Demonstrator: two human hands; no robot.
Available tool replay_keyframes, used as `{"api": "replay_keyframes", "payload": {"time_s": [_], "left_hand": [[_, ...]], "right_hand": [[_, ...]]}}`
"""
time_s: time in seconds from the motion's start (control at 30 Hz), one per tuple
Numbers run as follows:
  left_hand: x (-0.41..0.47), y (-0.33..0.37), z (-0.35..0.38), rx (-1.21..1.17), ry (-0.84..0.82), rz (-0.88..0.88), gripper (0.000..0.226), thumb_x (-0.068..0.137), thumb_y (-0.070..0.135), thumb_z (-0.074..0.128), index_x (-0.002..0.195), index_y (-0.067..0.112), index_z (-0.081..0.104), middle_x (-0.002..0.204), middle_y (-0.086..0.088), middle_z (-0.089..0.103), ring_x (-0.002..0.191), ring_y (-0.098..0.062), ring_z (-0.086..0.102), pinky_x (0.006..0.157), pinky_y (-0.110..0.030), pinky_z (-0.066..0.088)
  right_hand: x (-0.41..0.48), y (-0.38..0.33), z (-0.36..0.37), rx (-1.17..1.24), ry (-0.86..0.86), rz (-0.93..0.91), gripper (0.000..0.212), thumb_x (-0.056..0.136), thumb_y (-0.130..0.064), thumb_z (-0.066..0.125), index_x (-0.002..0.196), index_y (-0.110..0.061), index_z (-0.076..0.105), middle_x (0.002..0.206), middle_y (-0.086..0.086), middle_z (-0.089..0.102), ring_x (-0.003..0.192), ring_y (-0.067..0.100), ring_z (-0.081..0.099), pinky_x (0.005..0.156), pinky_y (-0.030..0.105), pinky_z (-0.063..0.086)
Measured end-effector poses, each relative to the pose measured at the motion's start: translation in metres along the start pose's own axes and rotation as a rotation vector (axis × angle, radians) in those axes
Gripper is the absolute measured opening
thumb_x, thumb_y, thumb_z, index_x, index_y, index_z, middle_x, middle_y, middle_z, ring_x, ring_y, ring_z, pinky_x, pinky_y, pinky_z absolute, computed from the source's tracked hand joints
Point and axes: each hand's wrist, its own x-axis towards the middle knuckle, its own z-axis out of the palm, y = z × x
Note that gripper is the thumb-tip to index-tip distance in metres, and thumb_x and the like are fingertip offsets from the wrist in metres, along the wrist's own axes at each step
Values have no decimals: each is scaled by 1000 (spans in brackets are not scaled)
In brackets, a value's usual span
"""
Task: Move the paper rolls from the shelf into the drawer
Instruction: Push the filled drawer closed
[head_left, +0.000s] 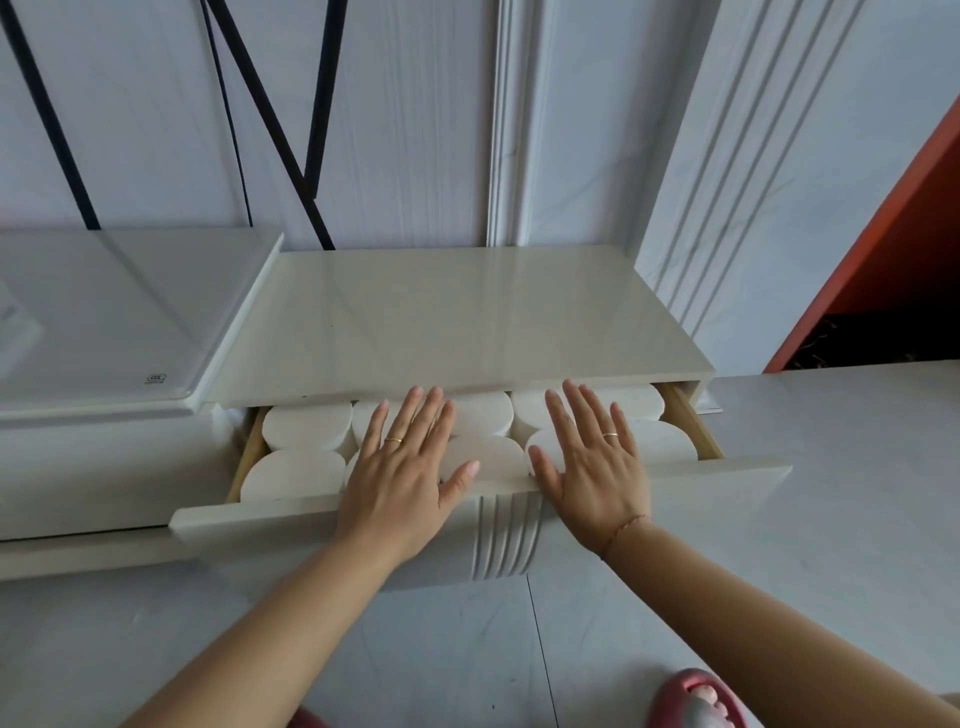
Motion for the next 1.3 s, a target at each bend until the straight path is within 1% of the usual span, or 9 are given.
{"api": "replay_keyframes", "payload": {"time_s": [0.2,0.3,0.47,0.6,0.77,0.9,1.03,1.1,1.3], "left_hand": [[35,-15,11,28,1,-26,68,93,54,20,140,10,43,148,-7,39,139,-23,30,113,-43,12],[51,-22,17,31,-26,-40,71,92,57,15,141,12,40,149,-6,36,141,-22,27,115,-41,9],[72,-34,31,25,-37,-65,81,84,63,-2,149,21,23,157,1,19,145,-15,9,117,-38,4],[85,-39,35,35,-33,-68,83,83,64,-3,148,21,25,156,1,21,145,-15,12,116,-38,6],[98,-46,37,45,-40,-68,82,84,63,-4,147,21,27,156,0,22,145,-16,14,116,-39,6],[101,-46,35,21,-26,-62,75,89,59,10,141,16,42,149,-6,37,140,-22,29,114,-44,18],[102,-46,34,31,-27,-52,73,89,58,11,140,17,43,149,-6,38,140,-23,29,114,-43,19],[103,-46,33,31,-25,-51,73,90,58,11,140,17,44,149,-6,38,140,-24,30,114,-43,20],[106,-46,30,1,-12,-41,69,90,54,17,135,14,51,145,-7,44,136,-26,37,111,-44,27]], "right_hand": [[39,2,12,-22,1,12,77,89,-60,-2,155,-22,11,163,-1,9,151,13,2,121,33,-7],[55,2,16,-12,2,15,80,87,-61,-6,155,-21,14,163,-1,12,151,13,3,121,32,-8],[78,4,23,27,-37,30,66,97,-55,15,153,-21,21,162,-2,19,150,13,9,121,31,-4],[92,6,28,36,-25,26,61,99,-52,21,150,-20,32,159,-1,27,149,16,17,121,32,1],[106,6,32,51,-3,29,59,99,-50,24,147,-19,37,157,1,33,148,18,22,120,32,5],[107,3,31,84,67,28,71,91,-52,14,138,-13,51,147,6,48,141,24,37,119,37,17],[106,0,28,105,185,18,60,90,-42,29,120,-7,66,127,12,65,122,31,58,107,45,39],[106,-1,27,116,237,7,54,89,-38,34,111,-5,70,117,13,69,113,32,64,101,47,46],[110,-1,28,126,271,-17,49,87,-35,38,103,-4,72,108,12,71,103,32,67,95,44,51]]}}
